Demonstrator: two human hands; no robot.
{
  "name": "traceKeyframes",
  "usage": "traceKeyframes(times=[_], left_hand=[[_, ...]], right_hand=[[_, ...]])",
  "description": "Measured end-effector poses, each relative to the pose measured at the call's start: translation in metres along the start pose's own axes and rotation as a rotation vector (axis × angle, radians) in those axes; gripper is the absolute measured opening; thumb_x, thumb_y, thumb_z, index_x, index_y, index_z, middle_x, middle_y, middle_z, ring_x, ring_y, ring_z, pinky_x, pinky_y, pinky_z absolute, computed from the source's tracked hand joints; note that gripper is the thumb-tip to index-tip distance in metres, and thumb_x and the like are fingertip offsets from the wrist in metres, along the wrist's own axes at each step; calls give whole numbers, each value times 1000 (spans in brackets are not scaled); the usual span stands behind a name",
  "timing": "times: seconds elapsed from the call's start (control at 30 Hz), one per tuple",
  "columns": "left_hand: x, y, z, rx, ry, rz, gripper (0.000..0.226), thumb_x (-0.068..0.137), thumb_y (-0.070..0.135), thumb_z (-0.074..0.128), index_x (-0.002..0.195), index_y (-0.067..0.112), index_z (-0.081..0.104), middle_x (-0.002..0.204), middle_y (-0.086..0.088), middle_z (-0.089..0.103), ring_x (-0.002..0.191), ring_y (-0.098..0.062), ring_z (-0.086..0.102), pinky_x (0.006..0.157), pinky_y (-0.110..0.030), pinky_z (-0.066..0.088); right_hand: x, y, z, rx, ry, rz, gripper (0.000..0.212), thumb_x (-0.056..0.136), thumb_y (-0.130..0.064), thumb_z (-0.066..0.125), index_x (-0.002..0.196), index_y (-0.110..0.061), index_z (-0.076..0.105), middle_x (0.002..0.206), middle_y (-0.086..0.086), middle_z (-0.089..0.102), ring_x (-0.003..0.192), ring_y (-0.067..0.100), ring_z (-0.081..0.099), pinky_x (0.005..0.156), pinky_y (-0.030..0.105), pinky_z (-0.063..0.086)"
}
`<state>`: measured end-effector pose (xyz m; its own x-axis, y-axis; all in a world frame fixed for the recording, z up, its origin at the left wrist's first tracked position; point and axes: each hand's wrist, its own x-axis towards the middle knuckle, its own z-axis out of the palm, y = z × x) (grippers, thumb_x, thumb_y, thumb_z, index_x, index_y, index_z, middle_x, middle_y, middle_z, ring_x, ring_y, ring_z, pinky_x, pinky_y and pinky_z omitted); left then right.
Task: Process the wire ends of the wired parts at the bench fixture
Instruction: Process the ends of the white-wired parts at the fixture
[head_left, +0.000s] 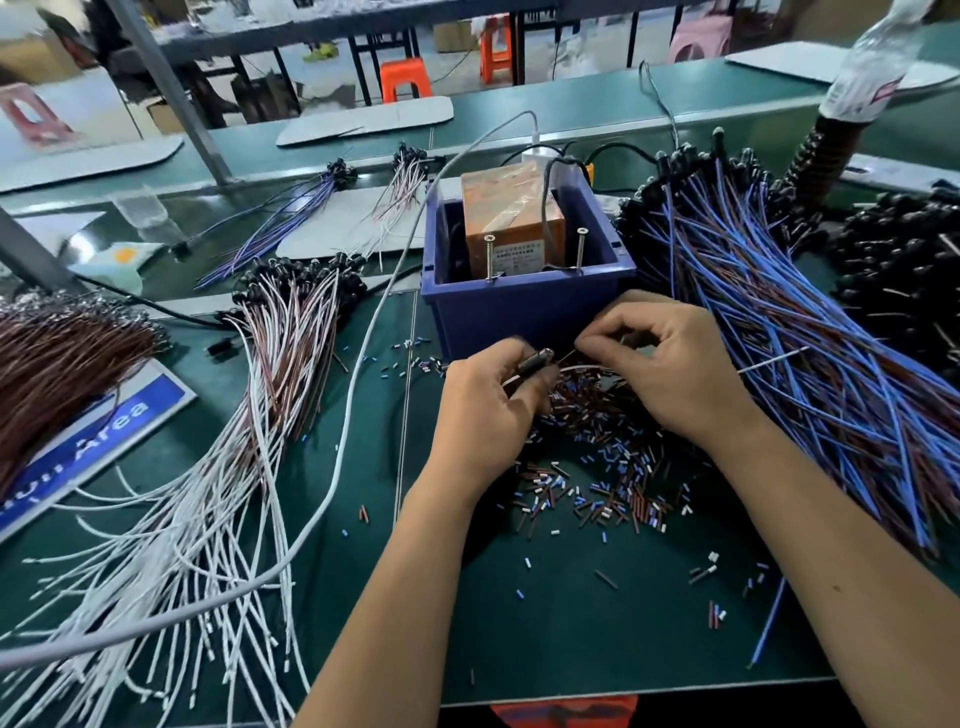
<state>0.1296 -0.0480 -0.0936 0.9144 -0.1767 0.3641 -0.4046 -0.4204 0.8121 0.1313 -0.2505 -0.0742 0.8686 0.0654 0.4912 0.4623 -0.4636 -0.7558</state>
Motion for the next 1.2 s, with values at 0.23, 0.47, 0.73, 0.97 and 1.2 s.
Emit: traceKeyframes(times=[0.23,0.47,0.73,0.97,1.2], left_hand=[[2,4,-2,-21,77,-90,21,96,19,71,78,9,67,65,3,69,56,-6,59,57,-23,45],[2,4,-8,-195,150,-55,20,97,11,69,77,15,68,68,-1,71,66,-23,66,72,-40,55],[-1,6,-6,-265,103,-67,20,99,21,67,80,23,64,81,2,77,68,-11,60,70,-26,48],[-2,13,-16,-718,133,-140,14,96,19,63,83,21,64,100,-17,74,46,-3,32,45,-17,29],[-4,16,-28,-950,177,-164,17,99,18,58,85,14,66,90,-9,72,44,-7,17,40,-17,23]], right_hand=[[-8,-16,-1,144,-124,-8,20,86,-36,84,78,-20,75,67,-2,70,56,10,62,51,25,48],[-4,-20,13,600,-187,678,49,92,-59,58,77,-14,68,58,6,61,36,9,46,31,16,27],[4,-10,-9,1051,573,543,49,113,-45,34,80,-17,57,52,-2,49,40,11,35,38,18,23],[-4,-22,7,833,202,440,54,110,-47,37,70,-17,58,51,5,45,40,17,33,43,26,16],[-12,-29,16,1043,-295,524,46,103,-47,45,79,-11,63,59,5,49,43,14,39,42,26,19]])
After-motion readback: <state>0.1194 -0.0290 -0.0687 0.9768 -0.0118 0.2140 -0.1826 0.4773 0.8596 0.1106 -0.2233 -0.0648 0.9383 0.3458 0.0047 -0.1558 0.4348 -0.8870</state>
